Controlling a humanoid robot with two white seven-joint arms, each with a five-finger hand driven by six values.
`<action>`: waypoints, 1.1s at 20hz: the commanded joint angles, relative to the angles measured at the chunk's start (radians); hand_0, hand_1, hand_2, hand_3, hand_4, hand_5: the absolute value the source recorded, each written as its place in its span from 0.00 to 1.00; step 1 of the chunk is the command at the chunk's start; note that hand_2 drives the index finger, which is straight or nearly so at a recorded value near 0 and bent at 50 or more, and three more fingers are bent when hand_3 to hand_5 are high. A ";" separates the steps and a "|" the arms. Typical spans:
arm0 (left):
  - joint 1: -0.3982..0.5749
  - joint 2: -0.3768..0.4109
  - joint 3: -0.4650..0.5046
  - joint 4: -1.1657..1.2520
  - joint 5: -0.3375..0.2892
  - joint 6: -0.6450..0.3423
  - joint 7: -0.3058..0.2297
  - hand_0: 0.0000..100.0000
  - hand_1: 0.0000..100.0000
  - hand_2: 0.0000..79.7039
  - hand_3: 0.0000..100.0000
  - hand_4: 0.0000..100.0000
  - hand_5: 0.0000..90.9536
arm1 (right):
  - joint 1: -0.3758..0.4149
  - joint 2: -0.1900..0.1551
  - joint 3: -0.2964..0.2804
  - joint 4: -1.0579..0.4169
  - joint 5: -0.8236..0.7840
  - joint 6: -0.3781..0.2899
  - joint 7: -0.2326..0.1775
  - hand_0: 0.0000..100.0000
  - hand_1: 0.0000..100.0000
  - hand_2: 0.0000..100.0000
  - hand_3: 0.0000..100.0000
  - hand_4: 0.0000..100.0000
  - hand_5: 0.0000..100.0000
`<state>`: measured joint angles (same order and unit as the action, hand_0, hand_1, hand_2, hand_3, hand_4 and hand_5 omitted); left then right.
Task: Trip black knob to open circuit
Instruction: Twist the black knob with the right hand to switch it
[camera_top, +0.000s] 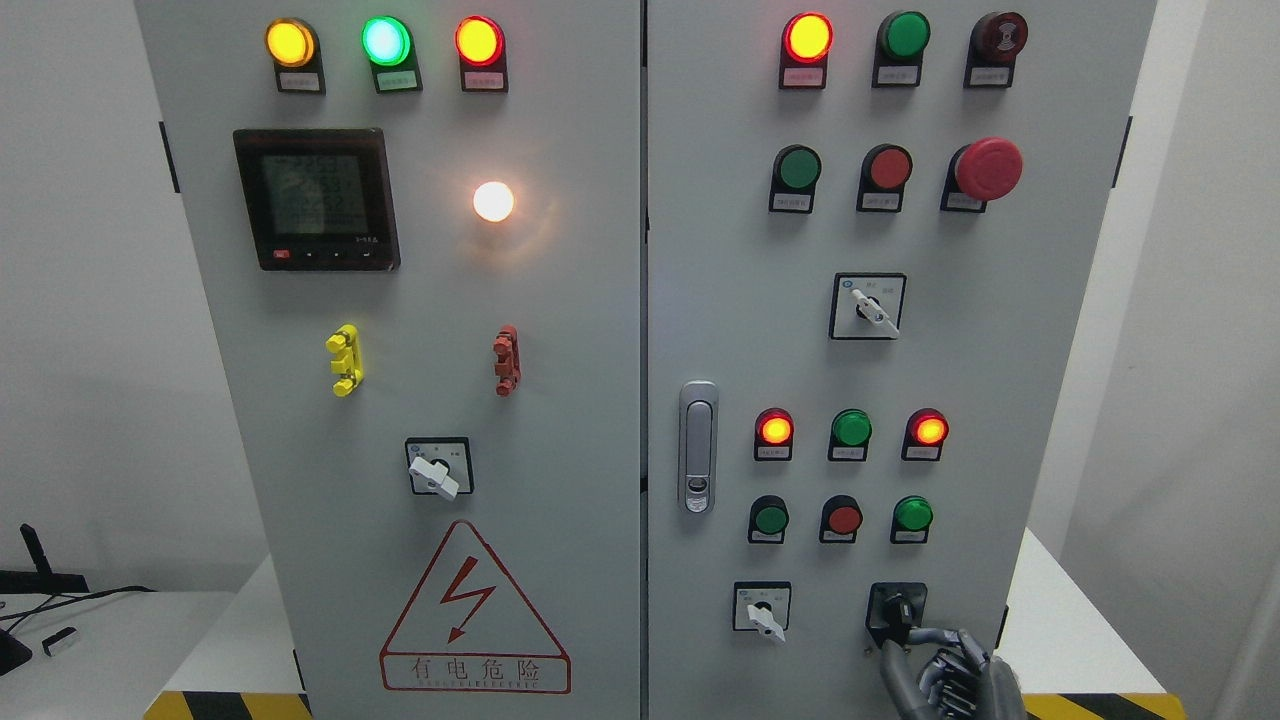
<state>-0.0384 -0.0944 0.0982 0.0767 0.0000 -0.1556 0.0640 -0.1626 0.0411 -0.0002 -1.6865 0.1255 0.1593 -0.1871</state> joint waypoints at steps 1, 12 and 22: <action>0.000 -0.001 0.000 0.000 0.005 -0.001 0.000 0.12 0.39 0.00 0.00 0.00 0.00 | -0.006 0.000 0.028 0.008 0.005 -0.003 0.002 0.40 0.71 0.52 0.91 0.97 1.00; 0.000 0.001 0.000 0.000 0.005 -0.001 0.000 0.12 0.39 0.00 0.00 0.00 0.00 | -0.015 0.000 0.040 0.024 0.006 -0.004 0.002 0.40 0.72 0.52 0.91 0.97 1.00; 0.000 -0.001 0.000 0.000 0.005 -0.001 0.000 0.12 0.39 0.00 0.00 0.00 0.00 | -0.017 0.000 0.040 0.022 0.006 -0.004 0.002 0.40 0.72 0.52 0.91 0.97 1.00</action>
<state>-0.0384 -0.0943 0.0982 0.0767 0.0000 -0.1556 0.0641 -0.1774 0.0414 0.0278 -1.6675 0.1318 0.1551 -0.1844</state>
